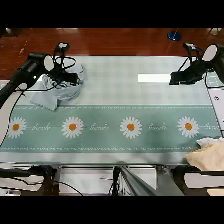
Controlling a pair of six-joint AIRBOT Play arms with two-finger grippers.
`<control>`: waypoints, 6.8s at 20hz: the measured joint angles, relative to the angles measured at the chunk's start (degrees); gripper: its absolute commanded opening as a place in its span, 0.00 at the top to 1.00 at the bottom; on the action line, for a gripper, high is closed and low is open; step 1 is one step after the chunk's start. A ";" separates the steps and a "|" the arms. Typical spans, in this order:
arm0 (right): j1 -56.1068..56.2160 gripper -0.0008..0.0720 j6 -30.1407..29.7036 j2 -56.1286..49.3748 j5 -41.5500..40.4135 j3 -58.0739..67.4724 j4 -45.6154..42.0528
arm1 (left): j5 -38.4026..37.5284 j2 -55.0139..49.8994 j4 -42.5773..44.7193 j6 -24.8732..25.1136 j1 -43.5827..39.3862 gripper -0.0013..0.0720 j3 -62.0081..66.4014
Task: Fold the shirts.
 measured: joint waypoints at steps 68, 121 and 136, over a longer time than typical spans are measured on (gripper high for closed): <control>0.00 0.24 -0.92 -0.02 22.84 0.00 -10.60 | -11.80 -5.14 -12.50 4.11 -29.64 0.27 24.90; -14.99 0.25 -10.67 -7.93 8.52 -0.72 22.71 | -12.31 -20.59 -46.23 6.14 -1.77 0.94 8.72; -11.30 0.17 -13.75 -15.43 4.22 -1.92 37.99 | -15.91 -14.27 -46.47 10.60 1.11 0.95 8.81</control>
